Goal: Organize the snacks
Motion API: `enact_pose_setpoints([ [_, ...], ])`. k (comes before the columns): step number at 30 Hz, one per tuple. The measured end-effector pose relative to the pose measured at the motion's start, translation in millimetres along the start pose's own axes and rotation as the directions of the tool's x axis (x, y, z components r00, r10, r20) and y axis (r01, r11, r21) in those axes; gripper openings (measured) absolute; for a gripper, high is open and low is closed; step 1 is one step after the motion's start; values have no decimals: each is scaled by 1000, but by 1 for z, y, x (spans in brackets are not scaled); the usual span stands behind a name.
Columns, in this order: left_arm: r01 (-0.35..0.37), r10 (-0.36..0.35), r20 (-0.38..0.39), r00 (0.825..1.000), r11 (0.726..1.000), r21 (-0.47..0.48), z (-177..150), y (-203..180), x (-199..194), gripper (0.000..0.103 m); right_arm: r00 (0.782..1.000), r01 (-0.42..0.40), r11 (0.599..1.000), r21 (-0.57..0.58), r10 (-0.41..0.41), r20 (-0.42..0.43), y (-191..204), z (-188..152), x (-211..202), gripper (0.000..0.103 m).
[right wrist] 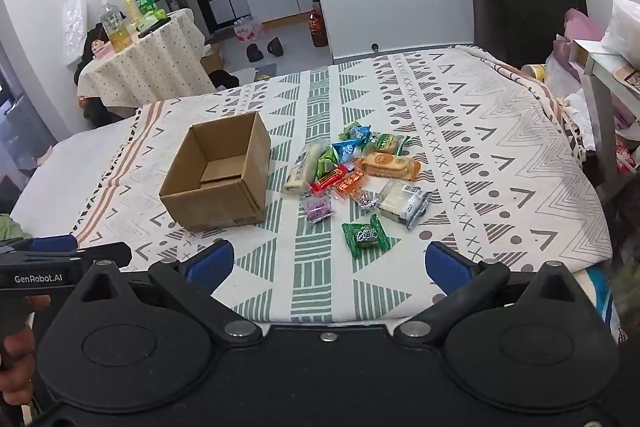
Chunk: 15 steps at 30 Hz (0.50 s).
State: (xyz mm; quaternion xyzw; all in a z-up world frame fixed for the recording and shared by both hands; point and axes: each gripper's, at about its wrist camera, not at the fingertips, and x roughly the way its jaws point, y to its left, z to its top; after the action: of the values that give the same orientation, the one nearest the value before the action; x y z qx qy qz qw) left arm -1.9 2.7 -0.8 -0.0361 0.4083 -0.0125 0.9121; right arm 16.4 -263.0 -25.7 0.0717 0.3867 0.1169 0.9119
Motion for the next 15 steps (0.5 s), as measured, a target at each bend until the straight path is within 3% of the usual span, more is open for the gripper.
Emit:
enact_pose_setpoints([
  [15, 24, -24, 11, 1000, 1000, 8, 0, -14, -2, 102, 1000, 16, 999, 31, -16, -2, -14, -7, 1, 103],
])
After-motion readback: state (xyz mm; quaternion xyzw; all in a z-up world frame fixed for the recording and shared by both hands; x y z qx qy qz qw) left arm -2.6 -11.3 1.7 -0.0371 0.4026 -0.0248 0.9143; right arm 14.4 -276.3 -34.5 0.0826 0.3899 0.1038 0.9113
